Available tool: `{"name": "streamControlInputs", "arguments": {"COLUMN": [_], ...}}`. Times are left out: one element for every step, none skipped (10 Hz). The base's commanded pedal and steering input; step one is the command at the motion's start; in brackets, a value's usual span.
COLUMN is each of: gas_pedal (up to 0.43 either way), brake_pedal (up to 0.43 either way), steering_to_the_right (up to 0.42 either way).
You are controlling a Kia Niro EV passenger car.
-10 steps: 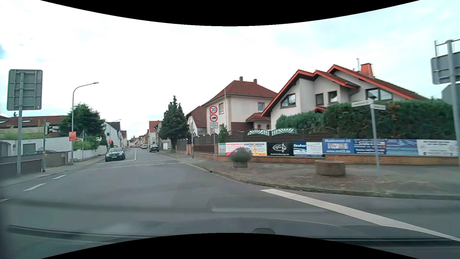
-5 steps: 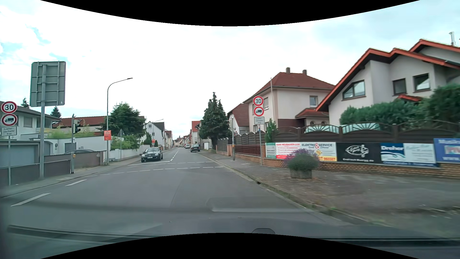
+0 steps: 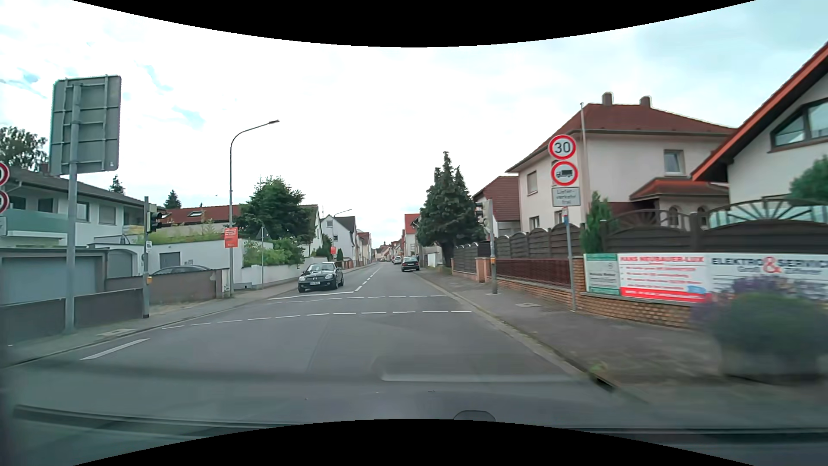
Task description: Follow the waypoints while adhering to traffic rules and regulations
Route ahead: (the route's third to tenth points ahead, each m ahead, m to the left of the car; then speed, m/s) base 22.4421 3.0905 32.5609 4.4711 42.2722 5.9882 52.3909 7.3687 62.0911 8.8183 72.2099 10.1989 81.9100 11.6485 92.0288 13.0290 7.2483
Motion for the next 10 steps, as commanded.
{"name": "streamControlInputs", "arguments": {"gas_pedal": [0.15,0.15,0.13,0.13,0.118,0.087,0.079,0.047,0.047,0.047], "brake_pedal": [0.0,0.0,0.0,0.0,0.0,0.0,0.0,0.0,0.0,0.0], "steering_to_the_right": [-0.15,-0.132,-0.112,-0.099,-0.082,-0.069,-0.06,-0.048,-0.035,-0.024]}}
